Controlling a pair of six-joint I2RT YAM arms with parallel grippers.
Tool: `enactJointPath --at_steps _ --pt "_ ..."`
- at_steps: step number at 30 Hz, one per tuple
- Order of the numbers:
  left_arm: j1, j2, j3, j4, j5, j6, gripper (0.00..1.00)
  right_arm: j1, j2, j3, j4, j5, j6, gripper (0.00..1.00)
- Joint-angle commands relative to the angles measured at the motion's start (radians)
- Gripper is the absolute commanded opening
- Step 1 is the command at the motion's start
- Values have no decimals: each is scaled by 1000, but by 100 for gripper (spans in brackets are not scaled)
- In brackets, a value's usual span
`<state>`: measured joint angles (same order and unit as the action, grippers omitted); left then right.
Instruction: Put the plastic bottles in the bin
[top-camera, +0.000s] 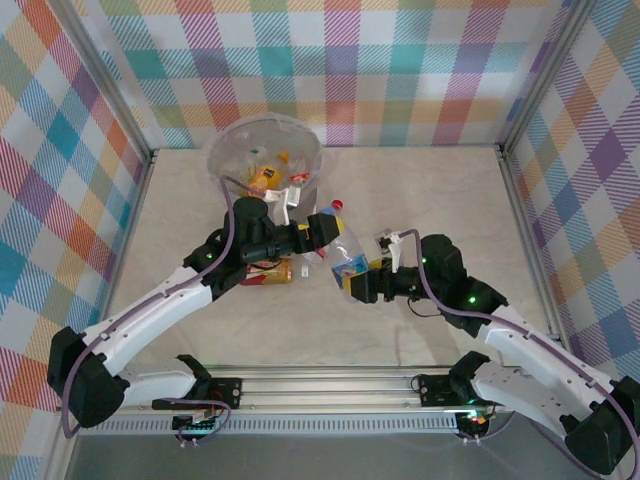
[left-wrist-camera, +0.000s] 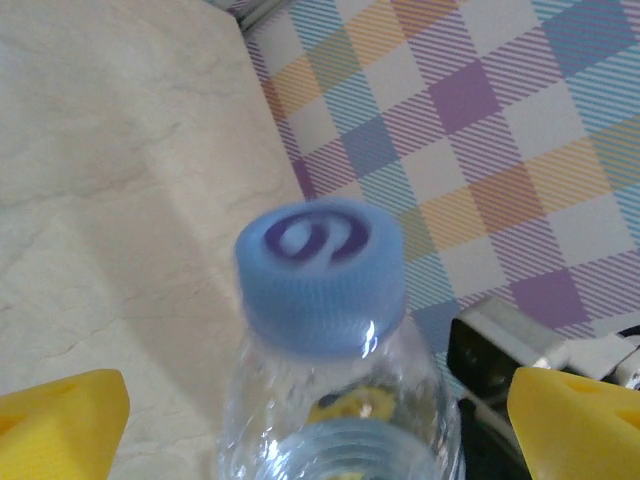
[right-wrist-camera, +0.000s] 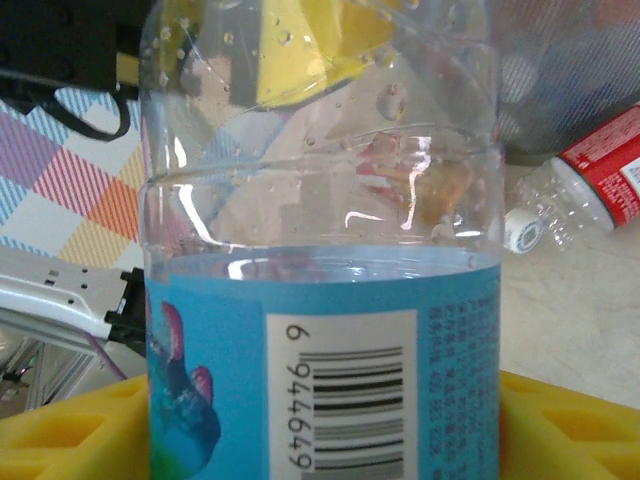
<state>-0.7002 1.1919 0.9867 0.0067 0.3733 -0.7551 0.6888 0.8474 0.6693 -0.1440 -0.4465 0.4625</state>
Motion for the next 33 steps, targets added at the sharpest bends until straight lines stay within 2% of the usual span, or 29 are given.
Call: enactJointPath --at_steps 1,10,15,21,29,33 --pt "-12 9 20 82 50 -38 98 11 -19 -14 36 -37 15 71" --pt "-23 21 23 68 135 -33 97 17 8 -10 103 24 43 68" --pt "-37 37 27 53 169 -30 95 18 35 4 131 16 49 68" --pt "-53 38 39 72 171 -39 86 28 46 10 130 25 45 68" --pt "-58 24 48 66 167 -40 68 31 43 10 115 33 41 68" --pt "-59 11 55 52 155 -29 65 32 35 15 113 35 39 72"
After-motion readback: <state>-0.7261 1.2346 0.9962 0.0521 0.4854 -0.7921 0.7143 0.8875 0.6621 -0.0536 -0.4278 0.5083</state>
